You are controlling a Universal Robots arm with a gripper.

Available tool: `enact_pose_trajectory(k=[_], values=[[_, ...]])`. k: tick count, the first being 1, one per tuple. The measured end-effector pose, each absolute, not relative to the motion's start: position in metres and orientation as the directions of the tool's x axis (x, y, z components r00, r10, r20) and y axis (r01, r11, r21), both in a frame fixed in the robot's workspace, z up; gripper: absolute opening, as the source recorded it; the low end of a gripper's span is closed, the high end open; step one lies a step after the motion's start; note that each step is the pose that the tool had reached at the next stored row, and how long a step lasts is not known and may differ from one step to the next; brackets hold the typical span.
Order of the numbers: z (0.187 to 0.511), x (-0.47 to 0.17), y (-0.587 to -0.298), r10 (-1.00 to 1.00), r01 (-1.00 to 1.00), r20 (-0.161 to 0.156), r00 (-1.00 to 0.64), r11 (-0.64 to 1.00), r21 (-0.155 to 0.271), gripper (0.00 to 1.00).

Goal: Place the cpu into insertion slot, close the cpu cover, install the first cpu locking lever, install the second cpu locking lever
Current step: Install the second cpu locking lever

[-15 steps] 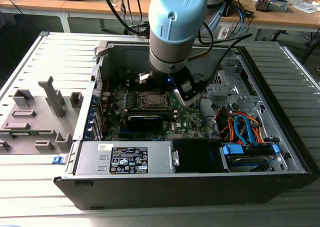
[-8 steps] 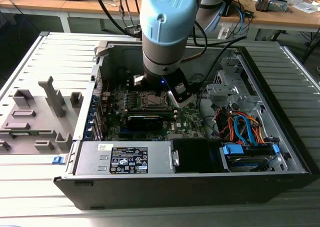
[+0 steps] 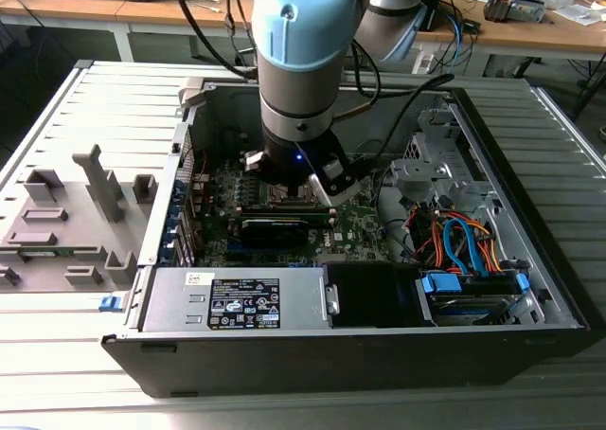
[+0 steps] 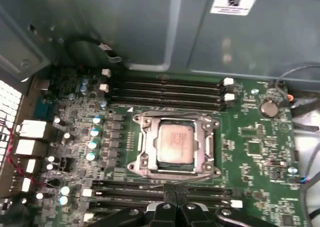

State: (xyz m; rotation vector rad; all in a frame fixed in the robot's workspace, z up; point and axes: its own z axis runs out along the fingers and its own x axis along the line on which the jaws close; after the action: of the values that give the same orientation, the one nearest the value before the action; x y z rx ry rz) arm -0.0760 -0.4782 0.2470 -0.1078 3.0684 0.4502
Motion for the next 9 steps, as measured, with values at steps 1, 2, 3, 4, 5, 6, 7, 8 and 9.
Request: enact_pose_trajectory(k=[1,2,3,4,5,6,7,8,9], values=[[0.245,-0.08,-0.478,-0.063,-0.074,-0.048,-0.997,0.955,0.286,0.11],[0.243,-0.082,-0.478,-0.063,-0.074,-0.048,-0.997,0.956,0.285,0.11],[0.242,-0.083,-0.478,-0.063,-0.074,-0.048,-0.997,0.956,0.285,0.11],[0.24,-0.084,-0.478,-0.063,-0.074,-0.048,-0.997,0.956,0.285,0.11],[0.233,-0.085,-0.477,-0.063,-0.074,-0.048,-0.997,0.956,0.285,0.11],[0.231,-0.086,-0.477,-0.063,-0.075,-0.048,-0.997,0.956,0.285,0.11],[0.229,-0.086,-0.477,-0.064,-0.075,-0.048,-0.997,0.956,0.285,0.11],[0.226,-0.087,-0.477,-0.064,-0.075,-0.048,-0.997,0.955,0.285,0.11],[0.223,-0.088,-0.477,-0.066,-0.077,-0.048,-0.997,0.955,0.285,0.11]])
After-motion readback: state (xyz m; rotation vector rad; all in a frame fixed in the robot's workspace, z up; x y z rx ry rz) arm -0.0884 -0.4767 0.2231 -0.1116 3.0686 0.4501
